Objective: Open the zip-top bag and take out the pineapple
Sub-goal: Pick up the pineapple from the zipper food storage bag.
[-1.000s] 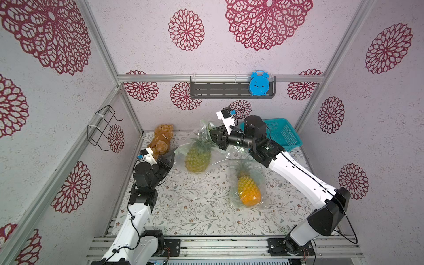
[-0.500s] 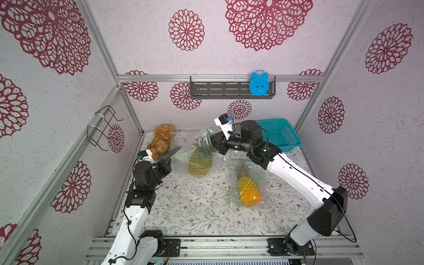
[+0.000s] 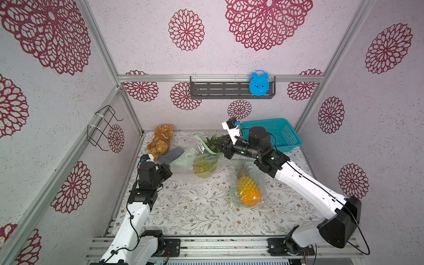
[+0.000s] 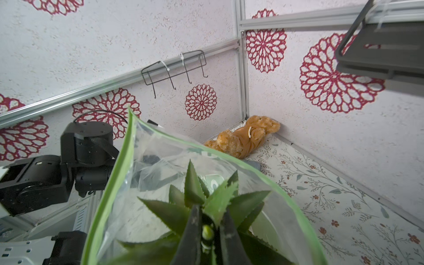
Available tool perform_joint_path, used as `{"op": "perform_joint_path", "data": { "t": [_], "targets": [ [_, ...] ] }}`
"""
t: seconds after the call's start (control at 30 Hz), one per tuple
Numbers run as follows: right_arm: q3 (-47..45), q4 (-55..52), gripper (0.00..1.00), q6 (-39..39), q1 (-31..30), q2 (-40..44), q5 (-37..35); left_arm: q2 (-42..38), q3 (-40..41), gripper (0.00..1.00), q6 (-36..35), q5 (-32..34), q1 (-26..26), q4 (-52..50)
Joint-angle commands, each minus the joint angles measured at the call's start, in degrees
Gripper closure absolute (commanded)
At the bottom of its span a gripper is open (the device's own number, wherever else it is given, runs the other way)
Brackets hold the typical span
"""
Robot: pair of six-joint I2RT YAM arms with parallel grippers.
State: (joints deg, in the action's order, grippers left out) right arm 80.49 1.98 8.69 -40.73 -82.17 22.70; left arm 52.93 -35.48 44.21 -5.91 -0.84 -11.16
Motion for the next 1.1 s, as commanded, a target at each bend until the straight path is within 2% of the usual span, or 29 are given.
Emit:
{"op": "perform_joint_path", "data": {
  "t": [0.0, 0.3, 0.57, 1.07],
  "targets": [
    [0.7, 13.8, 1.0, 0.9, 0.7, 5.2, -3.3, 0.3, 1.1, 1.0, -1.7, 2.5, 0.1, -0.2],
    [-1.0, 16.0, 1.0, 1.0, 1.3, 6.6, -6.0, 1.9, 1.7, 1.0, -5.2, 1.2, 0.1, -0.3],
    [-2.1, 17.9, 1.0, 1.7, 2.0, 8.6, -5.5, 3.2, 2.2, 1.0, -6.9, 4.1, 0.1, -1.0],
    [-3.2, 20.7, 1.0, 1.9, 2.2, 11.5, -6.4, 4.6, 2.6, 1.0, -7.9, 4.7, 0.6, -1.1]
  ]
}}
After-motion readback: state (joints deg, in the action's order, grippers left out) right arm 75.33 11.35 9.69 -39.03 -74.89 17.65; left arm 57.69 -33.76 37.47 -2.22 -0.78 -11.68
